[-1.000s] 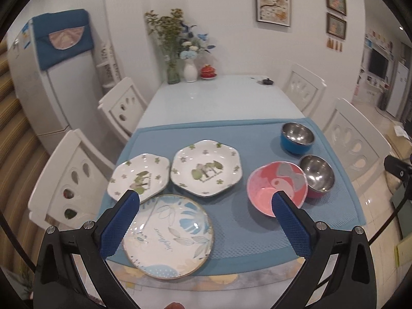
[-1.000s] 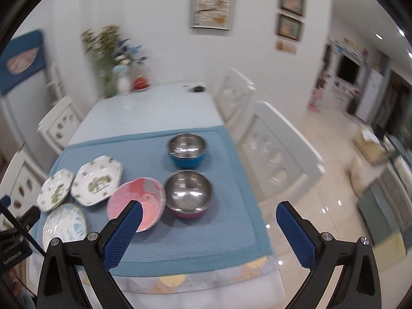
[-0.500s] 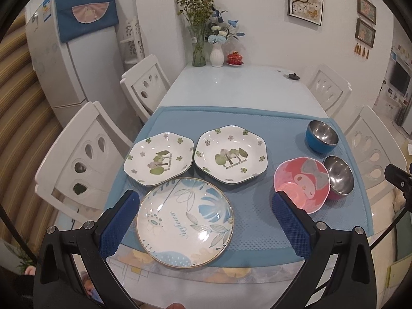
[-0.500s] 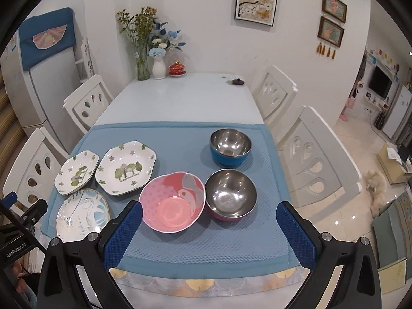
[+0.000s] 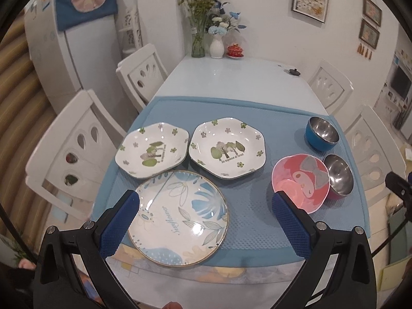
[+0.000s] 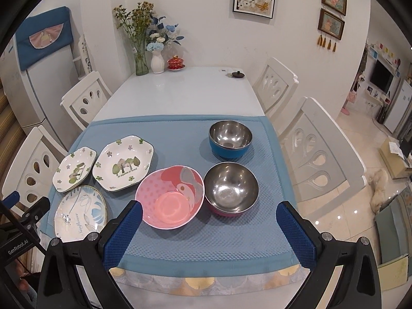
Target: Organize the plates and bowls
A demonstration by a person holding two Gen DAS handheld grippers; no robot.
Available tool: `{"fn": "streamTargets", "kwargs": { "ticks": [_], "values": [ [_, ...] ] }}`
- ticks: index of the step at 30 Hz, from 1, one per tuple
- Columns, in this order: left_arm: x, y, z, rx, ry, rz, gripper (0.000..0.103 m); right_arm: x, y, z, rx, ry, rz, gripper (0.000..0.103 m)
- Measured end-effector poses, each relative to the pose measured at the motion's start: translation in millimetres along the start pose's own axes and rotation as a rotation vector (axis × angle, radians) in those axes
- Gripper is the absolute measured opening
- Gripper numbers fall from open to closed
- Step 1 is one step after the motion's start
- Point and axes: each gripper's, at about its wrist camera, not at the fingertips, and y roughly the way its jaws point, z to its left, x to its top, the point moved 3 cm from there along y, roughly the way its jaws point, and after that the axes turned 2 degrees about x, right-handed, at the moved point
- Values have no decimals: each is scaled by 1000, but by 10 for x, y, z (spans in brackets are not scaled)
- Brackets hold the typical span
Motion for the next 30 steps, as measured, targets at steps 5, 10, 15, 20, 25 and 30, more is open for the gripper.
{"fn": "streamTargets", "kwargs": {
  "ticks": [5, 10, 15, 20, 25, 30],
  "values": [
    [-58, 111, 140, 17, -30, 34, 103, -26, 39, 51, 22, -5, -9, 103],
    [-107, 189, 336, -39, -66, 53, 102, -45, 67, 151, 110, 7, -27, 103],
    [-240, 307, 663, -193, -228, 60, 102, -78, -29, 413, 316, -5, -172, 103],
    [-353, 518, 949, -7, -242, 81, 102, -260, 218, 927, 418, -129, -146, 103],
    [-325, 681, 1082, 113, -121, 67, 101, -566, 629, 1375, 473, -210, -16, 99],
    [-262, 930, 1220, 71, -71, 97, 99, -748, 906, 1732, 503, -247, 43, 97]
  ]
}}
